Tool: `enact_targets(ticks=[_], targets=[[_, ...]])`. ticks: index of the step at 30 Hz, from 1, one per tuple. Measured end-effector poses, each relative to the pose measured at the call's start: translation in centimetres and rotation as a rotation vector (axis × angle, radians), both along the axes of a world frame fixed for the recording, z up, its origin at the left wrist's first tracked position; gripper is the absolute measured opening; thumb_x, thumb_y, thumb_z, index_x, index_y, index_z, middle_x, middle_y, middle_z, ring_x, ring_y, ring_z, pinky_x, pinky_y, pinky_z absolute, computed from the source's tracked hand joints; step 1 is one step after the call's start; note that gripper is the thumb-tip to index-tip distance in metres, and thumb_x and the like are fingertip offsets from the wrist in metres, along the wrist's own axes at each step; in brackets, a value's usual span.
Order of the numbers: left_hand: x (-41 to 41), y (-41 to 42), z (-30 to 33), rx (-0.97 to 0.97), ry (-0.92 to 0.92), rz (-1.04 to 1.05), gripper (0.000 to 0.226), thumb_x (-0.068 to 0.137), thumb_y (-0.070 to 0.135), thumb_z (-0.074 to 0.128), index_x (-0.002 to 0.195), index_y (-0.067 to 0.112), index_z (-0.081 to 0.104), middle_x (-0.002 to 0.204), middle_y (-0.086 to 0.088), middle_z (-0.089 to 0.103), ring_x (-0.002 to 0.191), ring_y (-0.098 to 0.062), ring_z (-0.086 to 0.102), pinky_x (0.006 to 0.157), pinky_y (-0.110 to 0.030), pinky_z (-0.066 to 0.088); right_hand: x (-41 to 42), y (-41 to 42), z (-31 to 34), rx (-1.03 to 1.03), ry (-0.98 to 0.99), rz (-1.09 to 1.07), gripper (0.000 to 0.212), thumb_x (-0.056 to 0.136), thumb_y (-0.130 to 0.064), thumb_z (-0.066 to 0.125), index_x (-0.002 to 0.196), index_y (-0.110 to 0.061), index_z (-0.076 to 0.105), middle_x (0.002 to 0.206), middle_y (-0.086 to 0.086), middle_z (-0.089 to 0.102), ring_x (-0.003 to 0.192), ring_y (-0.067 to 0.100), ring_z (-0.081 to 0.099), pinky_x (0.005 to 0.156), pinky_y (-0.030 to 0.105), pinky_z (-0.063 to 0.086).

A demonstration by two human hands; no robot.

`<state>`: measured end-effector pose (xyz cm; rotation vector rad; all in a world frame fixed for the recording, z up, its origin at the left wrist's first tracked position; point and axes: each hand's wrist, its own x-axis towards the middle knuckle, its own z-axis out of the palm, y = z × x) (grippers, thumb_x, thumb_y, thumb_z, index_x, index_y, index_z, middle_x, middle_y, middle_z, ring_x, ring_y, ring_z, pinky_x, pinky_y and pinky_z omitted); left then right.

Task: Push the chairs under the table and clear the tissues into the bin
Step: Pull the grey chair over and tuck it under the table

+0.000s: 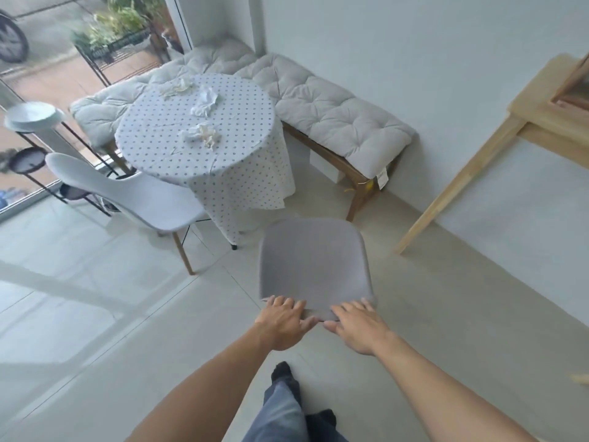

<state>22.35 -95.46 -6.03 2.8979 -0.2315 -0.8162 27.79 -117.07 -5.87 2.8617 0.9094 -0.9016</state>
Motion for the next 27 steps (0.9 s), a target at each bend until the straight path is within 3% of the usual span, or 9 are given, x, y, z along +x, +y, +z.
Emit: enact_targets(ticks=[4, 10, 27], targets=[[0.5, -0.7, -0.1, 0.025, -0.094, -0.023, 0.076, 0.097, 0.076, 0.015, 0.129, 0.017, 0.051, 0.124, -0.015, 0.064, 0.117, -0.039, 0.057, 0.102, -0.049, 0.042, 0.7, -0.6, -0.7, 0.022, -0.073, 0.066, 0.057, 0.102, -0.063, 0.03, 0.133, -0.022, 0.053, 0.133, 0.004, 0.063, 0.127, 0.031, 0.053, 0.115, 0.049, 0.029], [1.5, -1.9, -0.5, 0.073, -0.268, -0.008, 0.076, 0.096, 0.076, 0.01, 0.106, 0.015, 0.055, 0.105, -0.016, 0.068, 0.1, -0.04, 0.063, 0.093, -0.05, 0.045, 3.0, -1.2, -1.1, 0.064, -0.152, 0.147, 0.054, 0.103, -0.063, 0.027, 0.126, -0.022, 0.054, 0.125, 0.001, 0.066, 0.116, 0.03, 0.057, 0.102, 0.044, 0.04], [15.3, -1.4, -1.0, 0.131, -0.309, 0.166, 0.076, 0.098, 0.072, 0.014, 0.099, 0.011, 0.059, 0.096, -0.02, 0.071, 0.086, -0.041, 0.065, 0.078, -0.049, 0.047, 21.1, 1.5, -0.9, 0.141, -0.201, 0.381, 0.052, 0.104, -0.061, 0.029, 0.127, -0.022, 0.054, 0.122, -0.003, 0.066, 0.115, 0.024, 0.057, 0.103, 0.039, 0.038]])
